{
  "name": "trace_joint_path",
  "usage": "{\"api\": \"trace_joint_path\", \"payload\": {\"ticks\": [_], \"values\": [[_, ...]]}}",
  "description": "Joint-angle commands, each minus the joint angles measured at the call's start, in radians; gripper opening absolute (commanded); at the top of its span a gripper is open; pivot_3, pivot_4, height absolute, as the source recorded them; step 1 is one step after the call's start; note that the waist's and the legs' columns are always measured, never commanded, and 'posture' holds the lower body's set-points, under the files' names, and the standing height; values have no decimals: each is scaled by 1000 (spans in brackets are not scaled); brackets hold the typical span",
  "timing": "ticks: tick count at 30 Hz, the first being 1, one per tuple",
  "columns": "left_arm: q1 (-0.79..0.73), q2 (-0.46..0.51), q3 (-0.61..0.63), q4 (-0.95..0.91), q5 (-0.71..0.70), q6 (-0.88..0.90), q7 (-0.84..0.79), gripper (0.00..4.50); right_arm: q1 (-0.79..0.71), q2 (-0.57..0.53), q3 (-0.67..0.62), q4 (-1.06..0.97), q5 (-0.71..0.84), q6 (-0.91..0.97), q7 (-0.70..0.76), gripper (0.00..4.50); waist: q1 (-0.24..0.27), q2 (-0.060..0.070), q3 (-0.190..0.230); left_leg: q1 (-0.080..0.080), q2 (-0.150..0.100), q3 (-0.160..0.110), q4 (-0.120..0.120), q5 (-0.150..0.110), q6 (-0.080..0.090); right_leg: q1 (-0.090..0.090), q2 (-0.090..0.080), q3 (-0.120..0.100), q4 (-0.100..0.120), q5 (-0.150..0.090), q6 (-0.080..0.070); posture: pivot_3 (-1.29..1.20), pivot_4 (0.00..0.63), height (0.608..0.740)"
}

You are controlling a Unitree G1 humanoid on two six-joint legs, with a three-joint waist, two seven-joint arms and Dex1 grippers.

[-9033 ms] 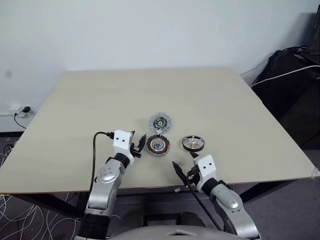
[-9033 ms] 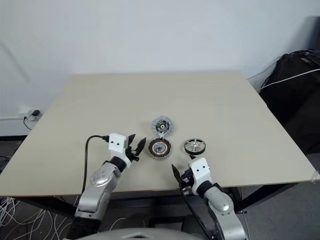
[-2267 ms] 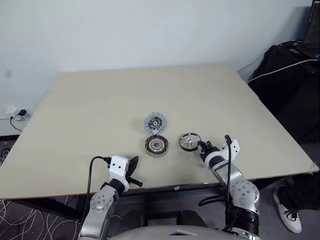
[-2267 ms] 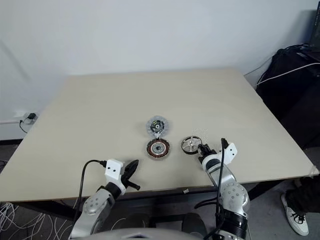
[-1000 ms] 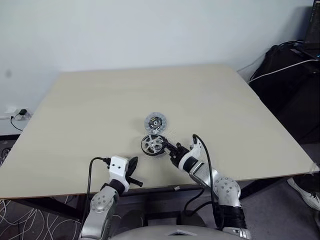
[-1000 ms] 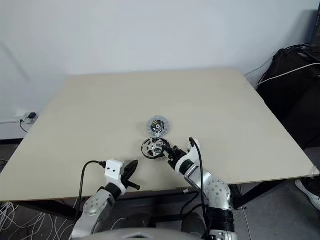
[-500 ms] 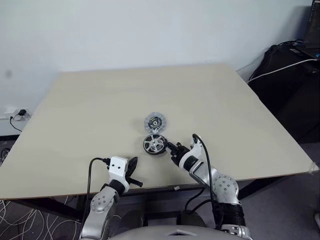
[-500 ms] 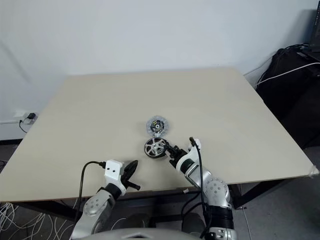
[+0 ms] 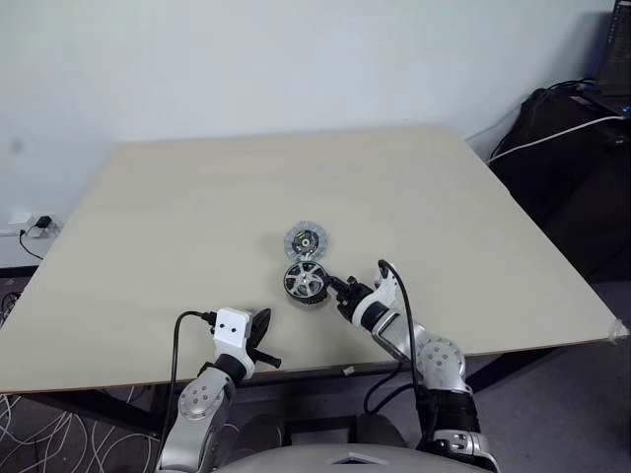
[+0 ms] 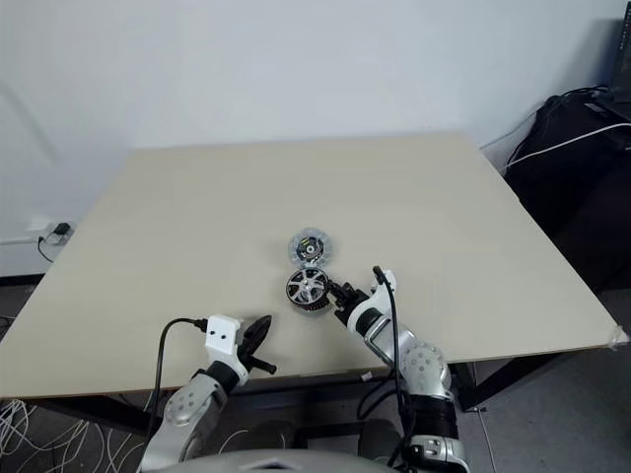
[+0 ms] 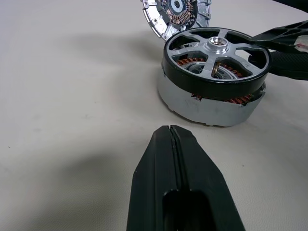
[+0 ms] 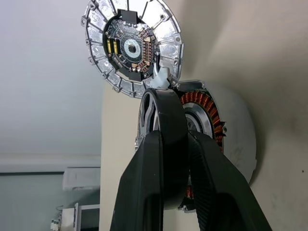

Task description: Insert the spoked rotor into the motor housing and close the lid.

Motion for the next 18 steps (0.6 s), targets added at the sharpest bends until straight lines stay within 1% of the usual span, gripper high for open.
{"api": "trace_joint_path", "payload": {"ticks": [1,2,3,8,12,15,18], "values": [[-4,1,0,-45,-3,-7,0,0,-21,44,-18,10,-16,-16,-10,786,0,0,0,0,0,0,0,0,0,0,0,0,0,0,0,0,0,740],[-2,1,-1,-46,-3,-7,0,0,-18,43,-20,12,-19,-17,-9,1156,0,0,0,0,0,0,0,0,0,0,0,0,0,0,0,0,0,740],[0,1,-1,-47,-3,-7,0,0,-15,42,-21,13,-21,-18,-8,1395,0,0,0,0,0,0,0,0,0,0,0,0,0,0,0,0,0,740],[-3,2,-2,-46,-4,-5,-3,0,-13,42,-29,-1,-20,-13,-8,2983,0,-1,-2,1,0,0,0,0,0,2,0,0,0,0,0,0,0,740],[-8,3,-3,-43,-4,-3,-5,0,-2,34,-29,-48,-1,1,2,4212,1,-1,-3,2,0,0,1,0,0,2,0,0,0,-3,5,0,0,740],[-10,3,-4,-40,-5,-3,-6,0,10,28,-26,-106,24,15,13,4212,2,-1,-3,1,0,0,1,0,0,2,0,0,0,-2,4,0,0,740],[-13,3,-5,-36,-7,-3,-8,0,18,27,-23,-158,43,28,14,4212,1,0,-3,0,0,0,0,0,0,0,0,0,0,0,0,0,0,740]]}}
